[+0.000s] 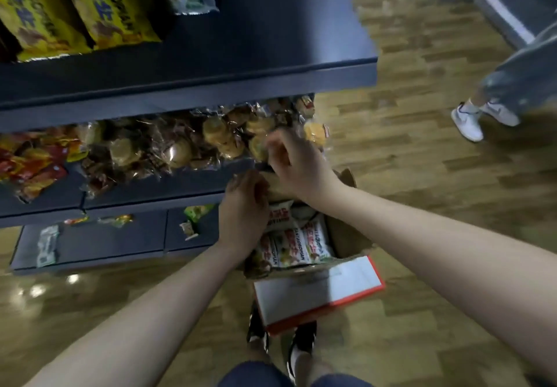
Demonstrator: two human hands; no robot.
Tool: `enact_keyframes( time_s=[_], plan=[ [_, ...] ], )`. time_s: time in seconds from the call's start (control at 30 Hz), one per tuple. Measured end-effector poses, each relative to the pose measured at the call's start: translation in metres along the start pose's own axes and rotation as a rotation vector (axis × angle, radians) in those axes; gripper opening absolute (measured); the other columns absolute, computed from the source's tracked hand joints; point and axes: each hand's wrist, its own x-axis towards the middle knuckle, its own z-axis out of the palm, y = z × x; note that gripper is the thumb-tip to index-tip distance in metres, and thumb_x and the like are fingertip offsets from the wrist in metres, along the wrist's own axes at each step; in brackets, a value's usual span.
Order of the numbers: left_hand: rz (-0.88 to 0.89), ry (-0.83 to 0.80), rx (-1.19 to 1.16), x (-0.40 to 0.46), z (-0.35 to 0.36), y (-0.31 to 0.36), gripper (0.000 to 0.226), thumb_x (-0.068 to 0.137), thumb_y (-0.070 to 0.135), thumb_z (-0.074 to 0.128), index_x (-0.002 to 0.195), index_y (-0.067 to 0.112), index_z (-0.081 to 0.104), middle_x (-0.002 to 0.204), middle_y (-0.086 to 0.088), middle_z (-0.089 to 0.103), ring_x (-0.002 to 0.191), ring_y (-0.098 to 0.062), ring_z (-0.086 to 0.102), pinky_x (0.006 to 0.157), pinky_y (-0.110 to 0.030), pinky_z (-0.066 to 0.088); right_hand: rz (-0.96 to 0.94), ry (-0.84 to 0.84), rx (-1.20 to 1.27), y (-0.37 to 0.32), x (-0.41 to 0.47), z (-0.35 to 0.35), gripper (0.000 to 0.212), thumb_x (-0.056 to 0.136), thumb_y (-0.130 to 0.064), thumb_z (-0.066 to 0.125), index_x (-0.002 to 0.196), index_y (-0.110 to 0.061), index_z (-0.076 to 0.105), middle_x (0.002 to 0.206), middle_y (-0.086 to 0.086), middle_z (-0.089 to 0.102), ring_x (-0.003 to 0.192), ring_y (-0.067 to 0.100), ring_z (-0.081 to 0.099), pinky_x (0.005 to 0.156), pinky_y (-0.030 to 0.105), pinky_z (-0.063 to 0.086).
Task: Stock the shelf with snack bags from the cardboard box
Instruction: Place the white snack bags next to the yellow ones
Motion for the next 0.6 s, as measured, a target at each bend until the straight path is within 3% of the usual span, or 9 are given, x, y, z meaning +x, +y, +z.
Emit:
enact_keyframes(
  time_s=[0.2, 0.3, 0.37, 0.43, 0.47, 0.53, 0.6],
  plan=[
    [-0.268, -0.429, 0.086, -0.007, 0.053, -0.022, 0.021, 0.094, 0.017, 0.041, 0.098, 0.018, 0.061, 0.104, 0.0, 0.064, 0.093, -0.02, 0.06, 0.075, -0.031, 0.048, 0.358, -0.314, -0.061, 0.072, -0.027, 0.036, 0.019, 0.095, -0.018, 0.045, 0.106, -0.011, 0.059, 0.096, 0.013, 0.067, 0.084, 0.03, 0.062, 0.07, 0.04, 0.051],
    [-0.357, -0.603, 0.098, -0.005, 0.074, -0.038, 0.021, 0.094, 0.015, 0.041, 0.102, 0.013, 0.06, 0.106, -0.009, 0.063, 0.096, -0.029, 0.059, 0.08, -0.034, 0.048, 0.502, -0.499, -0.123, 0.102, -0.023, 0.061, 0.016, 0.092, -0.014, 0.045, 0.079, -0.01, 0.054, 0.08, 0.011, 0.06, 0.076, 0.029, 0.056, 0.065, 0.031, 0.043],
    [-0.411, -0.73, 0.095, -0.005, 0.09, -0.05, 0.024, 0.095, 0.012, 0.041, 0.108, 0.001, 0.059, 0.109, -0.019, 0.062, 0.102, -0.035, 0.059, 0.081, -0.034, 0.046, 0.546, -0.607, -0.144, 0.115, -0.018, 0.074, 0.031, 0.093, -0.01, 0.044, 0.063, -0.019, 0.042, 0.066, 0.001, 0.048, 0.069, 0.025, 0.052, 0.06, 0.027, 0.037],
    [-0.497, -0.817, 0.067, -0.006, 0.106, -0.061, 0.026, 0.092, 0.006, 0.044, 0.11, -0.008, 0.056, 0.109, -0.027, 0.06, 0.102, -0.038, 0.059, 0.081, -0.034, 0.047, 0.581, -0.725, -0.172, 0.126, -0.014, 0.087, 0.023, 0.096, -0.014, 0.042, 0.077, -0.014, 0.055, 0.081, 0.009, 0.059, 0.087, 0.031, 0.057, 0.068, 0.027, 0.038],
    [-0.538, -0.828, 0.052, -0.006, 0.114, -0.065, 0.028, 0.091, 0.004, 0.044, 0.114, -0.008, 0.054, 0.113, -0.028, 0.058, 0.105, -0.038, 0.057, 0.086, -0.036, 0.047, 0.594, -0.781, -0.188, 0.131, -0.014, 0.094, 0.023, 0.098, -0.016, 0.04, 0.097, -0.007, 0.061, 0.102, 0.016, 0.063, 0.102, 0.033, 0.057, 0.076, 0.028, 0.039],
    [-0.583, -0.805, 0.043, -0.005, 0.127, -0.071, 0.039, 0.09, 0.002, 0.044, 0.129, -0.002, 0.047, 0.127, -0.024, 0.052, 0.12, -0.035, 0.049, 0.102, -0.037, 0.041, 0.623, -0.865, -0.214, 0.141, -0.014, 0.108, 0.036, 0.101, -0.016, 0.035, 0.13, -0.003, 0.052, 0.134, 0.019, 0.053, 0.121, 0.033, 0.05, 0.093, 0.029, 0.039],
    [-0.614, -0.776, 0.051, -0.003, 0.137, -0.074, 0.047, 0.093, 0.003, 0.043, 0.139, 0.003, 0.036, 0.139, -0.018, 0.042, 0.13, -0.031, 0.039, 0.109, -0.034, 0.032, 0.644, -0.954, -0.231, 0.151, -0.014, 0.119, 0.041, 0.102, -0.015, 0.031, 0.14, -0.008, 0.044, 0.143, 0.018, 0.046, 0.126, 0.033, 0.046, 0.1, 0.032, 0.037]
  ],
)
